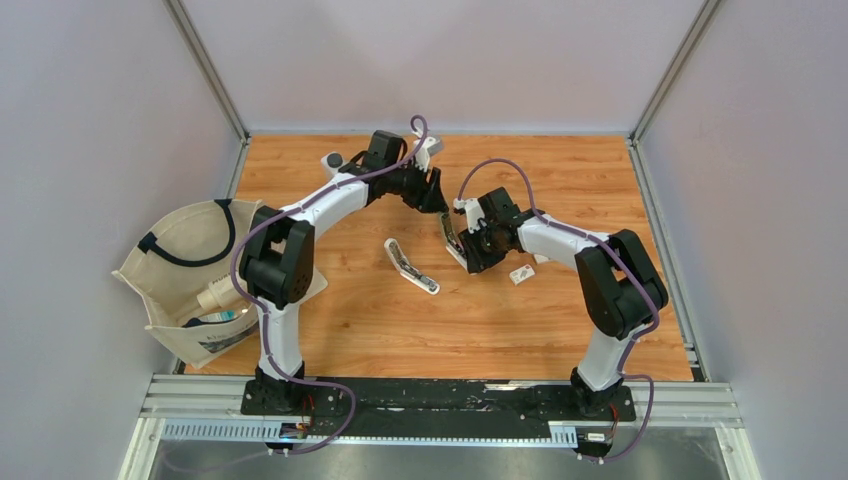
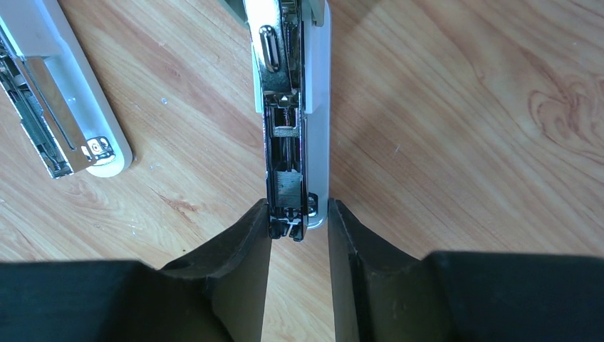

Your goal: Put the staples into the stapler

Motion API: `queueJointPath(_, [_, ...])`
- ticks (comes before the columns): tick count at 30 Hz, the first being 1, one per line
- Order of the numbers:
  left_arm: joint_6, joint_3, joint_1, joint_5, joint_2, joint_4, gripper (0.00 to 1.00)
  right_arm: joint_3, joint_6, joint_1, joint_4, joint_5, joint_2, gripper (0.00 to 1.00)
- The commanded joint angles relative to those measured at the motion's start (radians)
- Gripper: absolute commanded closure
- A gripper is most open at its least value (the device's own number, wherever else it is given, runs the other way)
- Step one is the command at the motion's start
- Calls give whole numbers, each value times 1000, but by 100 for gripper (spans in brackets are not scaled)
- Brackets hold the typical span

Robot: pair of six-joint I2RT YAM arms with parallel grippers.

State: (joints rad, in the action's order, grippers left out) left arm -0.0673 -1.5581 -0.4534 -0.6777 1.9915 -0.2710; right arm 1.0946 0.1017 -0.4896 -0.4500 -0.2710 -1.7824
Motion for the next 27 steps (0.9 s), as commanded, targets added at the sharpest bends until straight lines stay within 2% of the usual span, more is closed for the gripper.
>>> queueJointPath(1, [-3, 10, -14, -52, -8, 13, 45, 37, -10, 3, 13, 7, -11, 65])
queueJointPath(6, [-8, 33, -18, -69, -3, 24, 50, 37, -10, 3, 13, 10, -11, 65])
queueJointPath(11, [-23, 52, -18, -89, -2, 38, 61, 37, -11, 3, 13, 15, -11, 65])
queueJointPath(12, [-26, 56, -19, -92, -5, 41, 66, 37, -11, 5, 13, 15, -12, 65])
queueJointPath(15, [-31, 66, -25, -103, -16, 49, 73, 40, -11, 5, 13, 21, -15, 66])
queueJointPath(27, [-38, 115, -96, -151, -34, 55, 74, 47, -11, 5, 11, 33, -20, 67])
